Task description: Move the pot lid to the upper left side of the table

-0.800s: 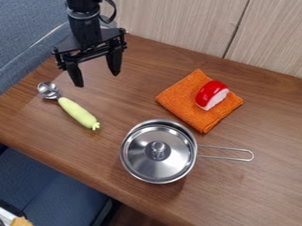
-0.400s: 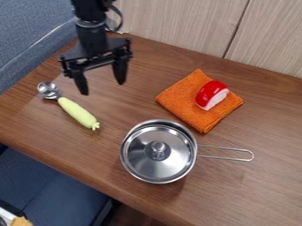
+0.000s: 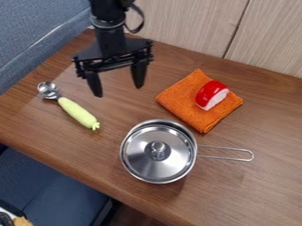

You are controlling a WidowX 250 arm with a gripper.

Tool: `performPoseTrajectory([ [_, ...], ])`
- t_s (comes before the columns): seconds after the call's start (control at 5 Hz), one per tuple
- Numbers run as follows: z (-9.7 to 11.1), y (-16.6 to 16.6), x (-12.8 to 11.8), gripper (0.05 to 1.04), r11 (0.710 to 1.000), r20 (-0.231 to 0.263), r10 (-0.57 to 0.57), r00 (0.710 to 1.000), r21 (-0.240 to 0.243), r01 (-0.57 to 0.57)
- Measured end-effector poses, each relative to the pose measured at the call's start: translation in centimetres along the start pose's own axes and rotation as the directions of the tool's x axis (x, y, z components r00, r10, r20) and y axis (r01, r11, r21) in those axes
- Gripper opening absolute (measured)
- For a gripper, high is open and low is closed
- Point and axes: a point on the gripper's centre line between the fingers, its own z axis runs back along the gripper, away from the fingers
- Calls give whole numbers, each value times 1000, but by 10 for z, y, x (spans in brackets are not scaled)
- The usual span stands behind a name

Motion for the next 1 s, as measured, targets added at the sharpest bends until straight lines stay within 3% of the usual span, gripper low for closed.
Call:
performPoseTrajectory([
  [0.2, 11, -17, -29, 999, 994, -18, -98, 995, -57, 97],
  [0.6, 3, -30, -72, 999, 965, -73, -255, 964, -88, 248],
  [1.0, -18, -36, -85, 1000, 956, -102, -291, 951, -51, 287],
])
